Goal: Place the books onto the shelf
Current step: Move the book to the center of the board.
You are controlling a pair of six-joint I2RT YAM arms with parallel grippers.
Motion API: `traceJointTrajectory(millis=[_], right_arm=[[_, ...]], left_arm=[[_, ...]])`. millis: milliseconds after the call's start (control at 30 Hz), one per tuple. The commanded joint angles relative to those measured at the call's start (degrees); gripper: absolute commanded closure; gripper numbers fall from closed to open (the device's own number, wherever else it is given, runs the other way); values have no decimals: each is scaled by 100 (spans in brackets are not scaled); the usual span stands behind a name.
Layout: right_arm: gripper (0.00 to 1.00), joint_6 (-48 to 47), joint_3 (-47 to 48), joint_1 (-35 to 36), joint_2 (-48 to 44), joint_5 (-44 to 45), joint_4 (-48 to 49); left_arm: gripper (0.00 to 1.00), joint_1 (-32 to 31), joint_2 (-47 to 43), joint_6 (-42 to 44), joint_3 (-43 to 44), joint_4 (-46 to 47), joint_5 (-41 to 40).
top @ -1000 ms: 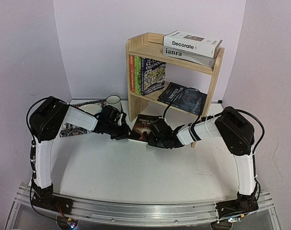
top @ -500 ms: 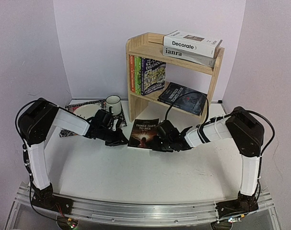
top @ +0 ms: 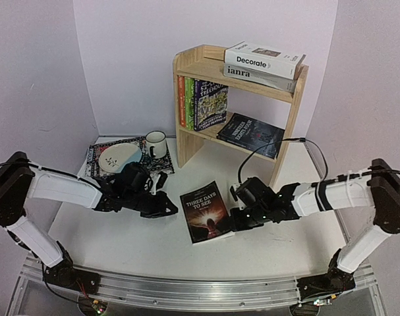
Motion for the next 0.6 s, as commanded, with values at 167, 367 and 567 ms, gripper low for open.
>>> traceJointTrajectory(millis=[167,367,567], right_arm=[[95,-2404,-165,4,-1512,469,-2224],[44,-3163,863,3,-944,1696,-3035],[44,-2879,1165,13,-785,848,-2886]], left_arm=[[88,157,-361,211,302,-110,-572],[82,158,-138,374,487,-95,-586],[60,164,306,691,840,-67,-636]])
